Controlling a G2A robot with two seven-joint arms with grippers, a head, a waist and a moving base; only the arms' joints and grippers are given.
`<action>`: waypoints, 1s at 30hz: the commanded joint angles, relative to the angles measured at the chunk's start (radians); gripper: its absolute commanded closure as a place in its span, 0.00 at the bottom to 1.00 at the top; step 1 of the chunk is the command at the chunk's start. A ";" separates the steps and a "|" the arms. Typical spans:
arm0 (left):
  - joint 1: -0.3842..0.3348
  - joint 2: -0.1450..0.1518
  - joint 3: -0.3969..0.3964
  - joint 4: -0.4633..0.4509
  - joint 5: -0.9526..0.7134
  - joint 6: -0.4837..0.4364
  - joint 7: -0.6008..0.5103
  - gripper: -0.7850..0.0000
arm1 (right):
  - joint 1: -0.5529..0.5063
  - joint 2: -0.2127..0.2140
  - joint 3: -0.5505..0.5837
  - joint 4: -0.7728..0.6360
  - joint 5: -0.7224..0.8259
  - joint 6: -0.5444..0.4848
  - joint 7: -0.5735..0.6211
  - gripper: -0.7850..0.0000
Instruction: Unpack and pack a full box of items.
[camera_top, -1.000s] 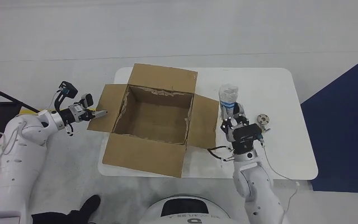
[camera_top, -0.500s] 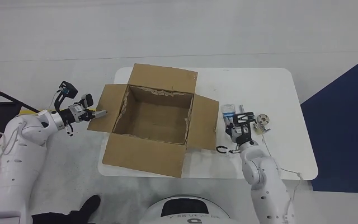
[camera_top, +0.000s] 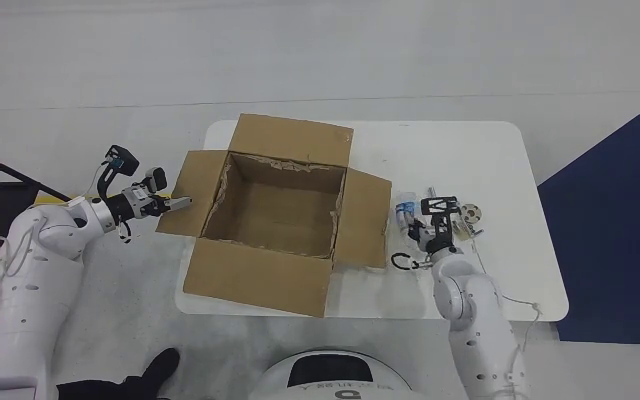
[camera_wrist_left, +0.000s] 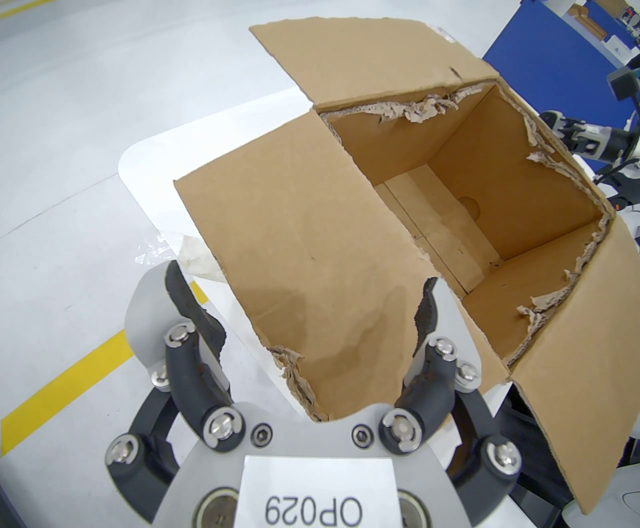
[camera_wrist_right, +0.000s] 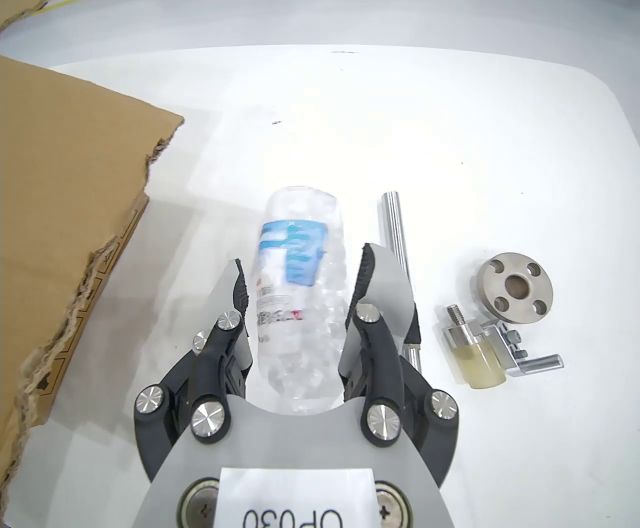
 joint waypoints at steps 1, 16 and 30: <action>0.000 0.000 0.000 0.000 0.000 0.000 0.000 0.00 | -0.012 0.000 -0.001 -0.017 -0.004 0.011 -0.055 0.00; 0.000 0.000 0.000 0.000 0.000 0.000 0.000 0.00 | -0.090 -0.007 -0.062 -0.104 0.024 0.034 -0.516 0.00; 0.000 0.000 0.000 0.000 0.000 0.000 0.000 0.00 | -0.090 0.008 0.153 -0.088 0.183 0.078 -0.367 0.00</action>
